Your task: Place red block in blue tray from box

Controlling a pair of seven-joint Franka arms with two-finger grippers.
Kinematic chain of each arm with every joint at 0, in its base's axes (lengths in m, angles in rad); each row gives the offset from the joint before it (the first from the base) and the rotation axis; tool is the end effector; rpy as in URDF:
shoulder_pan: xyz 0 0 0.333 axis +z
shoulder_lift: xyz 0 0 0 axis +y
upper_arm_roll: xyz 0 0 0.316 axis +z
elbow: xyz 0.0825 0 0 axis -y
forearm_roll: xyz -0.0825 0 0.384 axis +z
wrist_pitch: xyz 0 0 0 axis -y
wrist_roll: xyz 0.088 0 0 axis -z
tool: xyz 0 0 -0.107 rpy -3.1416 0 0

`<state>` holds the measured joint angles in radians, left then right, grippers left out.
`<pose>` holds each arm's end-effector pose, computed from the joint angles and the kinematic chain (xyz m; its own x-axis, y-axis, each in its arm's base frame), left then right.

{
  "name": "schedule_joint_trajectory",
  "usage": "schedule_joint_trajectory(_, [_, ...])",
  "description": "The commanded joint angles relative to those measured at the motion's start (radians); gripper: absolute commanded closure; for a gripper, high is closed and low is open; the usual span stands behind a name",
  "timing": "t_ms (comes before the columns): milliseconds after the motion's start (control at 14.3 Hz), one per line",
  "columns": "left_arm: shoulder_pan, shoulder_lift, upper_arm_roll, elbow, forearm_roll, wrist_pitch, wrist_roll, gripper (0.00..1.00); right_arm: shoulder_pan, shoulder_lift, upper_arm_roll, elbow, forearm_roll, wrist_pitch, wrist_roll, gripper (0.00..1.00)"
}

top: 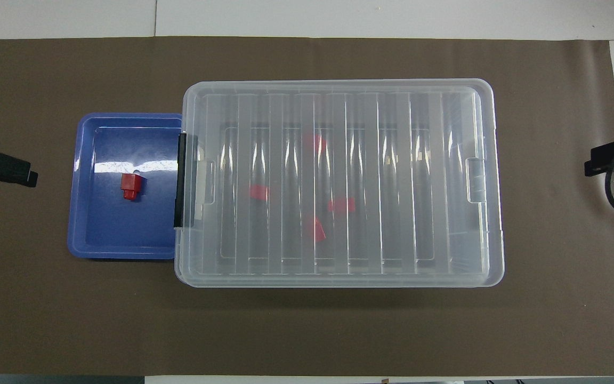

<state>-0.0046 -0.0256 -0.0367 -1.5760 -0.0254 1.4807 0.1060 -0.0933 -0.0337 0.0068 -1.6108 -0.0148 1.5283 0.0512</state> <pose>0.5364 -0.0253 0.6285 0.9866 -0.1488 -0.0667 -0.1470 -0.9886 0.0317 0.5368 -0.0481 0.6205 0.9893 -0.1378 -0.0479 -0.1371 -0.9904 0.0175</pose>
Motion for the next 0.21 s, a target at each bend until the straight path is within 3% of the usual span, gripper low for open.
schedule_joint_trajectory(0, [0.005,-0.031,0.0,-0.035,0.016,0.01,0.012,0.0,-0.003,0.006,0.005,0.015,0.001,-0.005,-0.019,0.0])
schedule_joint_trajectory(140, [0.005,-0.031,0.0,-0.035,0.018,0.01,0.012,0.0,-0.003,0.005,0.005,0.015,0.001,-0.008,-0.019,0.0])
